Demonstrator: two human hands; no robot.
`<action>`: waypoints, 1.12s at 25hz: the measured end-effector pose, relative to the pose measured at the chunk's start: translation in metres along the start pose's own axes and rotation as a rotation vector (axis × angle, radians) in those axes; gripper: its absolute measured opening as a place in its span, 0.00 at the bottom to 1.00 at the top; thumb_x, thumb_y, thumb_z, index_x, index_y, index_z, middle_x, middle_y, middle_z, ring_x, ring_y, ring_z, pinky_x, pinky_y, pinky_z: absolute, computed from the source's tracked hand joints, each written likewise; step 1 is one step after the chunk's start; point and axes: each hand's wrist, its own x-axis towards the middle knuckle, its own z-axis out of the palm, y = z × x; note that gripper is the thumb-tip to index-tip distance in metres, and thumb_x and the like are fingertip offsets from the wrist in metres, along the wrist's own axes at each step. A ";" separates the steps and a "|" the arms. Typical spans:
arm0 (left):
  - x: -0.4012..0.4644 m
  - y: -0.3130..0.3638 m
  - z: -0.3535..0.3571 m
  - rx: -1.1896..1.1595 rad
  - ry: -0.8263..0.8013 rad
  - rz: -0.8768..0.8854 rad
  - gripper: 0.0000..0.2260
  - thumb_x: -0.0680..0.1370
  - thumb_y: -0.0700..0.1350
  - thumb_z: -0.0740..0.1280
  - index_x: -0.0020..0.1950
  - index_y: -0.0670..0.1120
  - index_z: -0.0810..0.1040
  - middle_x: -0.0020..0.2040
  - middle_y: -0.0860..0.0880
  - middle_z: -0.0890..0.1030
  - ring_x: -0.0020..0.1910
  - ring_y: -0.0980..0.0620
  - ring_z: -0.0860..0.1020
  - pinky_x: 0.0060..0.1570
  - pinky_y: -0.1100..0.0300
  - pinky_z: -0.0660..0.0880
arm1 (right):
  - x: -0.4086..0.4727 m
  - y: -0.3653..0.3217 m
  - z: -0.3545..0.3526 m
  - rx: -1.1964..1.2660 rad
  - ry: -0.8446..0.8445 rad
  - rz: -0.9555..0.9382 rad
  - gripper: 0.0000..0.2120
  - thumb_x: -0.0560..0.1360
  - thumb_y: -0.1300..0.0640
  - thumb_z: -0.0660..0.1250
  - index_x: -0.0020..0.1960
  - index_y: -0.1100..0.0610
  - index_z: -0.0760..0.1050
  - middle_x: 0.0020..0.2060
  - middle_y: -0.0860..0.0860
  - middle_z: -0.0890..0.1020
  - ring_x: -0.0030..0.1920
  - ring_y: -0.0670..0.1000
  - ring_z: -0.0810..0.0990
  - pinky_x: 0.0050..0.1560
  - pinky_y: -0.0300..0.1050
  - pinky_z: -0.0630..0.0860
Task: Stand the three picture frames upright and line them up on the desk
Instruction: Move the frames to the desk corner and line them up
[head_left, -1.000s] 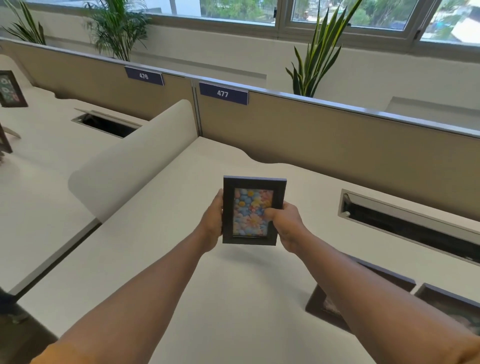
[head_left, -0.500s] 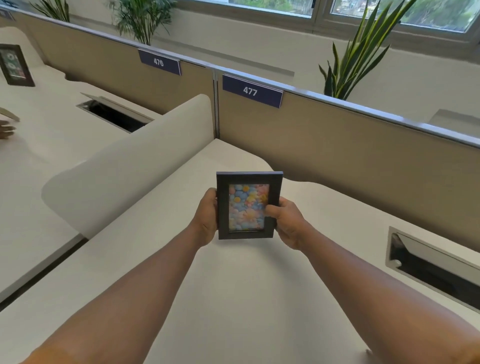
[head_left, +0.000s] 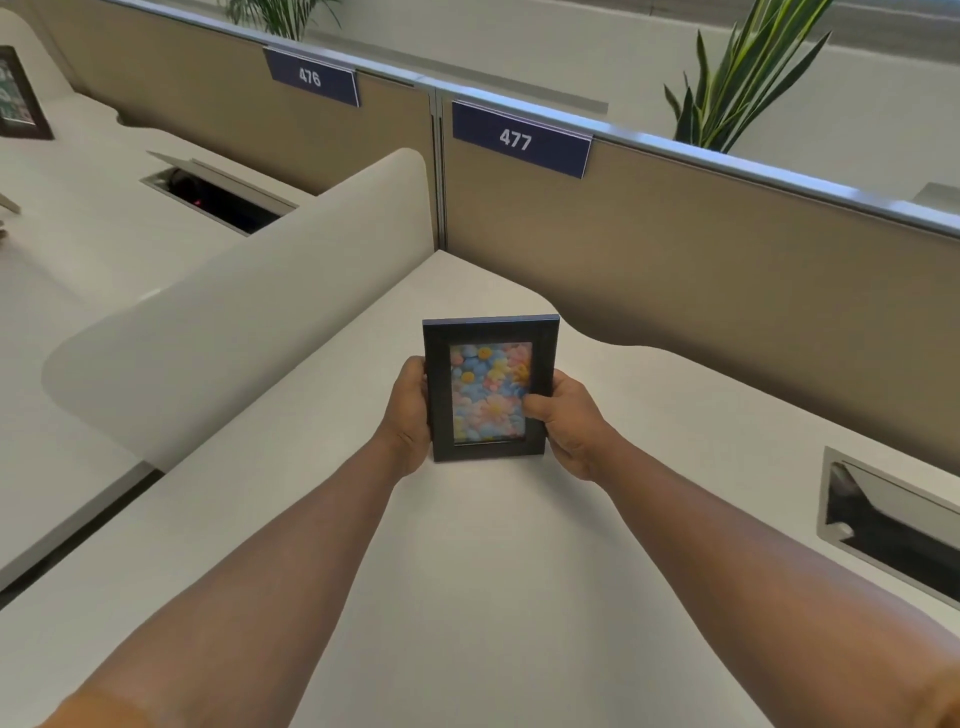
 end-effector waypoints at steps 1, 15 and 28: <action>0.000 0.000 -0.001 -0.005 -0.002 -0.001 0.27 0.81 0.59 0.48 0.56 0.48 0.84 0.55 0.44 0.87 0.53 0.43 0.86 0.48 0.49 0.84 | 0.000 0.001 0.001 -0.003 0.000 0.003 0.17 0.78 0.72 0.64 0.61 0.55 0.77 0.58 0.53 0.84 0.58 0.56 0.83 0.49 0.49 0.84; -0.003 0.006 -0.001 -0.008 0.010 0.012 0.26 0.81 0.60 0.49 0.53 0.51 0.84 0.51 0.47 0.88 0.49 0.47 0.87 0.39 0.55 0.83 | 0.005 -0.001 0.011 -0.006 0.053 0.011 0.15 0.79 0.70 0.65 0.56 0.52 0.78 0.54 0.49 0.85 0.53 0.53 0.84 0.41 0.44 0.84; -0.002 0.000 0.004 -0.009 0.032 0.043 0.27 0.80 0.63 0.49 0.48 0.56 0.87 0.50 0.50 0.88 0.48 0.48 0.87 0.36 0.57 0.83 | 0.006 0.004 0.008 0.018 0.065 0.012 0.16 0.78 0.69 0.67 0.58 0.52 0.78 0.56 0.51 0.85 0.57 0.56 0.84 0.42 0.45 0.84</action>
